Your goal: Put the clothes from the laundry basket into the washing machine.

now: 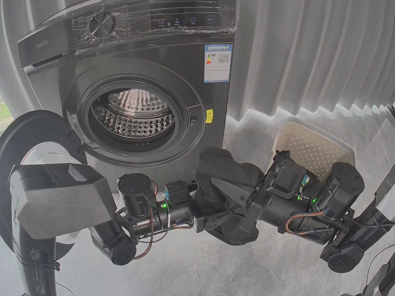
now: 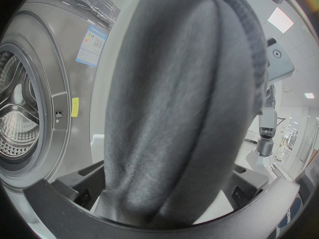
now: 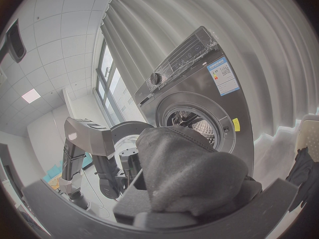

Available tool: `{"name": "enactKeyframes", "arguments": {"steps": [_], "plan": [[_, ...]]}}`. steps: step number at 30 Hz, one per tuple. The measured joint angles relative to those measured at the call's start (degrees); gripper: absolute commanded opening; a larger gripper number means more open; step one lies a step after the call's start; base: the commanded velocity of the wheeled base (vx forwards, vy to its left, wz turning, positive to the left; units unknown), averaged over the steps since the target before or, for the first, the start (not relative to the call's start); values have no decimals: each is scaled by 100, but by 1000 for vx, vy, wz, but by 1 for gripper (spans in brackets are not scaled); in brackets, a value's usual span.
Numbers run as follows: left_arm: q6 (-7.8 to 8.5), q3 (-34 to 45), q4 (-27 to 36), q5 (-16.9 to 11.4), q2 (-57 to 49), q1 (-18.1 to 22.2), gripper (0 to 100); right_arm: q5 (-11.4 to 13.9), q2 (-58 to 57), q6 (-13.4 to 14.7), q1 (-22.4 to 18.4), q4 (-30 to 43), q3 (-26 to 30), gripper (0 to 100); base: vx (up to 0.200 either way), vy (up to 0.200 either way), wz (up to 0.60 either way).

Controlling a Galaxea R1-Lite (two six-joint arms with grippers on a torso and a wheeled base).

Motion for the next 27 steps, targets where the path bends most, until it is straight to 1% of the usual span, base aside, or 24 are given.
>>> {"name": "enactKeyframes", "arguments": {"steps": [7, 8, 18, 24, 27], "plan": [[-6, -91, -2, 0, 112, -4, 100, -4, -11, 6, 6, -4, -76, 0, 0, 0, 0], [-5, -98, -2, 0, 118, -4, 0, -6, -12, 9, 2, -4, -85, 0, 0, 0, 0], [-5, 33, -2, 2, 66, -22, 0, -26, -23, 6, -94, -1, -188, 0, 0, 0, 0], [-5, 496, 2, 5, -238, -111, 0, -57, -6, 0, -295, -1, -329, 0, 0, 0, 0], [-6, 835, 0, 6, -522, -191, 0, -129, 29, -2, -422, 2, -406, 0, 0, 0, 0]]}}
